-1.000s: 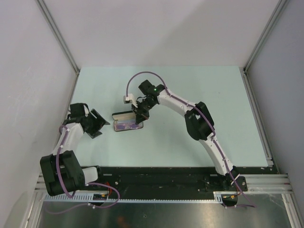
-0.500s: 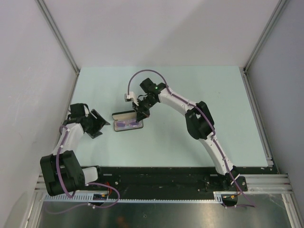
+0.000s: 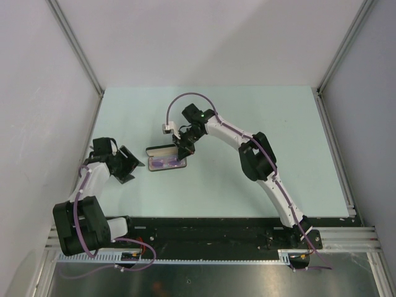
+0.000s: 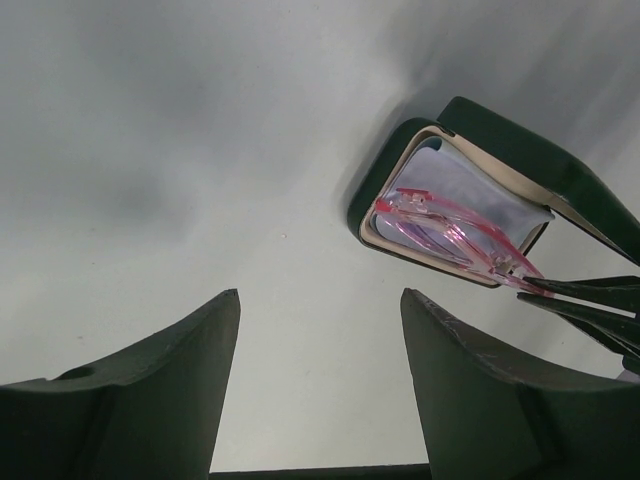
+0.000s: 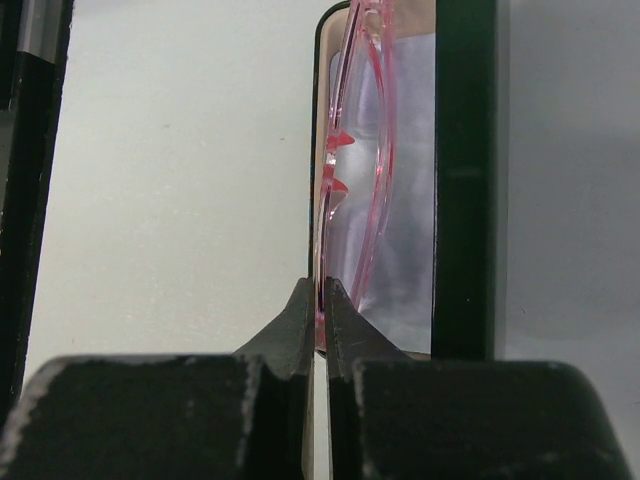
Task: Organize the sunglasses
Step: Place the sunglasses in the sunglasses case.
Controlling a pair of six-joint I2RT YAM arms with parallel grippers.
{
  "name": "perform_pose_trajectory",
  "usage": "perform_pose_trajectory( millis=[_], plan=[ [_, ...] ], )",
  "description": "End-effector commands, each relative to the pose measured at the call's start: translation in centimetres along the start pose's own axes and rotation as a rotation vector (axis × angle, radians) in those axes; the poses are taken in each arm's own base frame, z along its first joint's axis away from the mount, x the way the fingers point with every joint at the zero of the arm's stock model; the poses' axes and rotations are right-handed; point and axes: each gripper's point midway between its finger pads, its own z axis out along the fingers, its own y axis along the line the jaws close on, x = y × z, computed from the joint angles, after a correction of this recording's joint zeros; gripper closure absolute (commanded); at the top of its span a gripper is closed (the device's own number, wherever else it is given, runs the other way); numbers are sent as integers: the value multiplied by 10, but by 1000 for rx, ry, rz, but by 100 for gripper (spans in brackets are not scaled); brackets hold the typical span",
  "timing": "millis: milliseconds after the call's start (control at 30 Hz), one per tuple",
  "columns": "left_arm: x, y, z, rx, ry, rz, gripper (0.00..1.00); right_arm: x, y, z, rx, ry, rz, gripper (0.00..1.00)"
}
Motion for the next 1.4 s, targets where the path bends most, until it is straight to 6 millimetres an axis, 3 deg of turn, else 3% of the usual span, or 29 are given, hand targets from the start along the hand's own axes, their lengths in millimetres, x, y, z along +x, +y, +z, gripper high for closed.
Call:
perform_pose_trajectory(
  millis=[0, 200, 533, 867, 1000, 1367],
  plan=[
    [-4, -6, -5, 35, -23, 28, 29, -12, 1, -5, -12, -28, -18, 100],
    [-5, -7, -5, 38, -25, 32, 29, -8, -1, -1, -6, -19, 5, 100],
    [-9, -9, -4, 36, -24, 39, 29, -24, -13, -5, 85, -32, 7, 71],
    [-15, -12, -4, 34, -29, 45, 29, -50, -11, -23, 172, -92, -26, 59],
    [-16, -13, -3, 34, -29, 45, 29, -53, -13, -30, 229, -94, -32, 45],
    [-17, -14, -1, 40, -27, 48, 29, -64, -9, -37, 275, -106, -50, 39]
  ],
)
